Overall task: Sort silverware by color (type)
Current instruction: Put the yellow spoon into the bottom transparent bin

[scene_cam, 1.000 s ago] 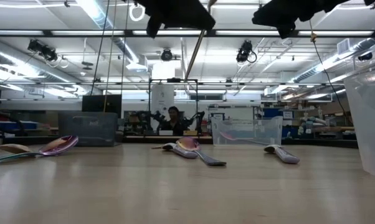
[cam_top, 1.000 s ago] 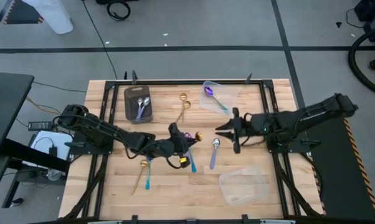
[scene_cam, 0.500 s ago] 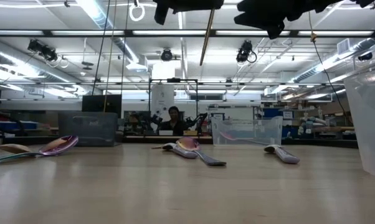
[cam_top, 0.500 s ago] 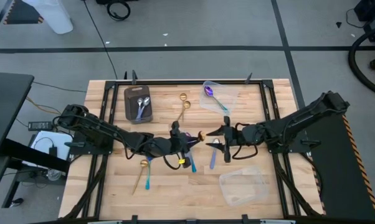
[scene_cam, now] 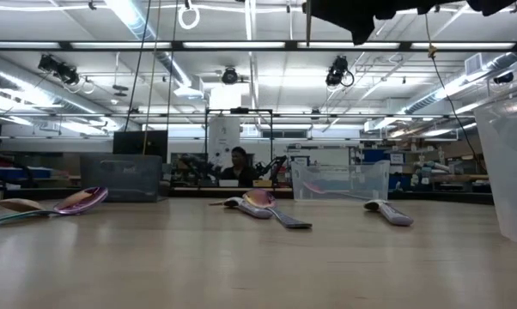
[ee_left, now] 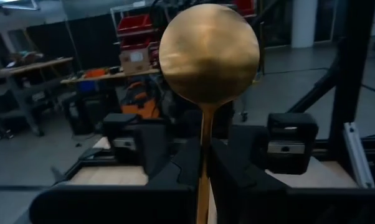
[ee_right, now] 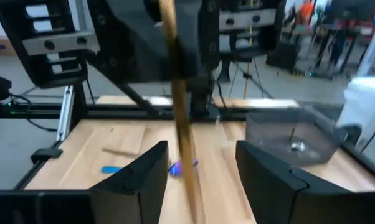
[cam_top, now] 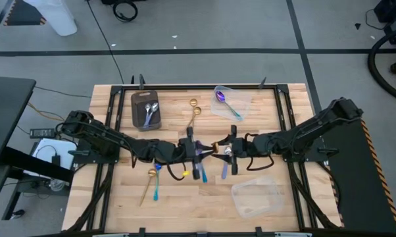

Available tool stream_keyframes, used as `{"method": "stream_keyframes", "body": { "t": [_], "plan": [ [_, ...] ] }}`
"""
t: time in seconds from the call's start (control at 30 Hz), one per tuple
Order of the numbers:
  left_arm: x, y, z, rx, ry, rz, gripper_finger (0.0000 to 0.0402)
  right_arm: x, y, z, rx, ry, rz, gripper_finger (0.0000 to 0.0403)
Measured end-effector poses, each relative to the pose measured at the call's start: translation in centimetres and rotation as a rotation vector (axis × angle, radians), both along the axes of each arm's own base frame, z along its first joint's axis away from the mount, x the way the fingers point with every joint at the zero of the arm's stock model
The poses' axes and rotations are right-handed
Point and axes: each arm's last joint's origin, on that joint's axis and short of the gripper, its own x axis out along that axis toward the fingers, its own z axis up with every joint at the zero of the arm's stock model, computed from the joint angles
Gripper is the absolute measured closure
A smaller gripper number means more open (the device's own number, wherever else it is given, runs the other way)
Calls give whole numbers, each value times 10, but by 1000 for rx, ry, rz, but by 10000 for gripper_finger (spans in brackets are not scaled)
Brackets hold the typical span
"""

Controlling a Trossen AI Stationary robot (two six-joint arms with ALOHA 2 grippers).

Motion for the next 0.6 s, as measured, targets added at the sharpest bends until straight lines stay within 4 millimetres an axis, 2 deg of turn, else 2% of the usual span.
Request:
{"method": "stream_keyframes", "body": {
  "t": [0.23,0.37,0.53,0.6],
  "plan": [
    [2,4,2,1,-21,-36,372,2,2,5,-65,-72,15,237],
    [2,4,2,4,-18,-37,372,2,4,4,-77,-64,25,285],
    [2,4,1,-6,-13,-39,369,0,9,1,-76,-35,44,367],
    [2,4,-1,-1,5,-42,357,-1,11,0,-76,-20,53,380]
  ]
}}
